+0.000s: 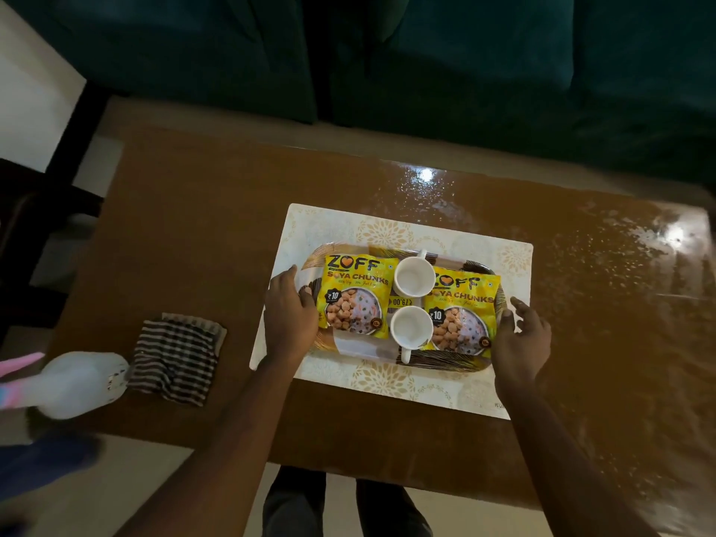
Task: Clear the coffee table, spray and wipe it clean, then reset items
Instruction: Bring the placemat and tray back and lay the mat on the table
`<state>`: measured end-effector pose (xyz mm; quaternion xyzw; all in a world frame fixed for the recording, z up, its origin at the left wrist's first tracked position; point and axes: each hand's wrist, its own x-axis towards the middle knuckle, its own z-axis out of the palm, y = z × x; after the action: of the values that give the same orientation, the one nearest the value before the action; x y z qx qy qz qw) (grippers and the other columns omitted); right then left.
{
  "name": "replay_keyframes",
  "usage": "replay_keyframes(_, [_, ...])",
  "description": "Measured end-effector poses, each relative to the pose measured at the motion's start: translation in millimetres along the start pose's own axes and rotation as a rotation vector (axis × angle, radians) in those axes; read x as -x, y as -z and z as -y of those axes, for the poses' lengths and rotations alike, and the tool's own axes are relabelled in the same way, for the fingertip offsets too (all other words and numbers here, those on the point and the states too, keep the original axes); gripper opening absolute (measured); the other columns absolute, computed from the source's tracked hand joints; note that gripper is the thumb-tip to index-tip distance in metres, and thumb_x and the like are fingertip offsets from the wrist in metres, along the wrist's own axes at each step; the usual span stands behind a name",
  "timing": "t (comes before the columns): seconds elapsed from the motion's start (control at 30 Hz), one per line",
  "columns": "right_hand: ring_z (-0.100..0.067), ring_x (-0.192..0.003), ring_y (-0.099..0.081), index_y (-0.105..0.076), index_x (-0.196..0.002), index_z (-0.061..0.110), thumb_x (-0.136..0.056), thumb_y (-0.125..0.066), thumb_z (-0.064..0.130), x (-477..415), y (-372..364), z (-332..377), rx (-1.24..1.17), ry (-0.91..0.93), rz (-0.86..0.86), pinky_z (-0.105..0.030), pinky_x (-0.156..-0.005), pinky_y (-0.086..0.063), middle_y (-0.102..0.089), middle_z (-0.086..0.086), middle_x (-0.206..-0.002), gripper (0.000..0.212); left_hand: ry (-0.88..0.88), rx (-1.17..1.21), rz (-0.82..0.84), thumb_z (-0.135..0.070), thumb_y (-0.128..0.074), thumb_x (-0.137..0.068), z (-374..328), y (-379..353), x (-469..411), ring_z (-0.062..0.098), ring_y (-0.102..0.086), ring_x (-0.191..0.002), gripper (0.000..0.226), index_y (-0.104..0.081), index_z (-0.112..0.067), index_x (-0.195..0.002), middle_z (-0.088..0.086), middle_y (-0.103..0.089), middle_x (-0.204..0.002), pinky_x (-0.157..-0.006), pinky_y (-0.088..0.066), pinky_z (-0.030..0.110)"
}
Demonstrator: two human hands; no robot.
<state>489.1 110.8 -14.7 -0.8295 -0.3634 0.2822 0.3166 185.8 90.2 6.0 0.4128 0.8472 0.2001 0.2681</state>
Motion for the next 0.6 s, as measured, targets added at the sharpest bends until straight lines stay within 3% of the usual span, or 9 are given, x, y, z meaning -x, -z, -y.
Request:
replay_keyframes(0.13, [-0.026,-0.114,-0.057,-0.066,-0.122,0.019,-0.099,-0.054,0.022,20.9,-1.7,26.3,-0.03,0.072,0.031,-0.048,-0.092,-0.05,-0.058,-0.007,-0.123,0.026,-0.078,0.018,-0.034,-0.017,-0.048,-0.099,-4.8,12.1,20.8,0.024,-0.047,-0.125,0.036,-0.05,-0.011,-0.134,0.008,-0.053,-0.134,-0.097,-0.042,0.04])
replay_keyframes(0.3, [-0.021,-0.108,-0.057,-0.068,-0.119,0.016,-0.099,-0.054,0.018,57.2,-13.9,65.2,-0.058,0.225,0.105,-0.028,-0.081,-0.041,-0.062,-0.006,-0.117,0.024,-0.198,-0.014,-0.063,-0.017,-0.049,-0.098,-6.8,36.4,42.0,0.023,-0.049,-0.121,0.031,-0.054,-0.011,-0.128,0.005,-0.056,-0.131,-0.094,-0.042,0.037])
replay_keyframes(0.6, [-0.02,-0.115,-0.053,-0.067,-0.118,0.011,-0.098,-0.056,0.017,143.0,-26.8,131.0,-0.086,0.336,0.235,-0.03,-0.088,-0.04,-0.061,-0.006,-0.121,0.024,-0.268,-0.068,-0.025,-0.026,-0.048,-0.099,-0.1,106.6,54.6,0.019,-0.044,-0.13,0.038,-0.049,-0.017,-0.135,0.001,-0.051,-0.14,-0.104,-0.043,0.037])
